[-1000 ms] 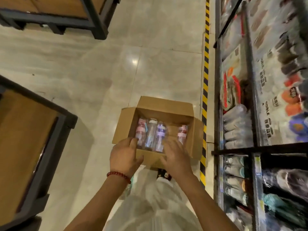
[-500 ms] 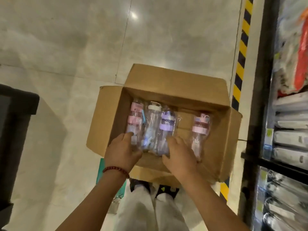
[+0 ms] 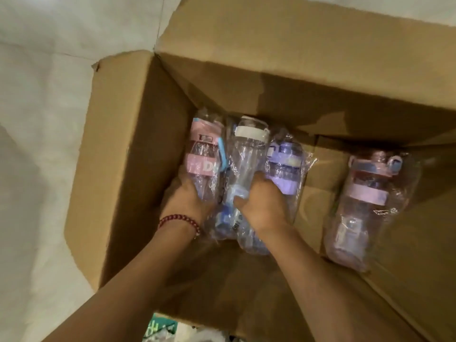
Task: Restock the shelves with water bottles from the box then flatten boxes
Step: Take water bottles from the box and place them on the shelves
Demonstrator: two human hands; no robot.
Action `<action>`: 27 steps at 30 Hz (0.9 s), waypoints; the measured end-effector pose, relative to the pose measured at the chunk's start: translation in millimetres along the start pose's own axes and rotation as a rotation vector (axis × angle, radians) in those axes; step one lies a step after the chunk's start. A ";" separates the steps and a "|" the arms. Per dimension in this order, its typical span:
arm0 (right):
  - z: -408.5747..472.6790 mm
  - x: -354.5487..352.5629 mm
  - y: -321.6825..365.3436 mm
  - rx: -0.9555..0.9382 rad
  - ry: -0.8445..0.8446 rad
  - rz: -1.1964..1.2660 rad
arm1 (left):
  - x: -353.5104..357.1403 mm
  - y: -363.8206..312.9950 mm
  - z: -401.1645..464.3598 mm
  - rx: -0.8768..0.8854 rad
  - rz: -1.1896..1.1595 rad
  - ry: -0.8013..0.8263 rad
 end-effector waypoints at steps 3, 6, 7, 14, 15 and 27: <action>14.0 15.4 -4.4 0.098 0.039 0.115 | 15.0 10.1 17.1 -0.042 -0.175 -0.031; 25.4 24.3 -5.7 0.168 0.059 0.276 | 20.5 16.2 23.2 -0.032 -0.232 -0.087; 29.0 26.2 -5.7 0.183 0.065 0.345 | 22.7 17.6 25.7 -0.027 -0.235 -0.100; 40.5 31.3 -23.0 0.292 0.057 0.766 | 31.6 15.9 28.5 -0.180 -0.517 0.127; 39.4 31.4 -26.2 0.298 0.054 0.787 | 32.2 14.6 24.2 -0.213 -0.592 0.182; -52.3 -31.0 -40.0 0.305 -0.011 0.907 | -16.5 -25.7 -61.3 -0.028 -0.546 0.161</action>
Point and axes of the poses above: each hand's wrist, its own z-axis towards the middle knuckle, its own x-axis out of the palm, y = z × x, the point moved 2 cm from there along z, towards the middle knuckle
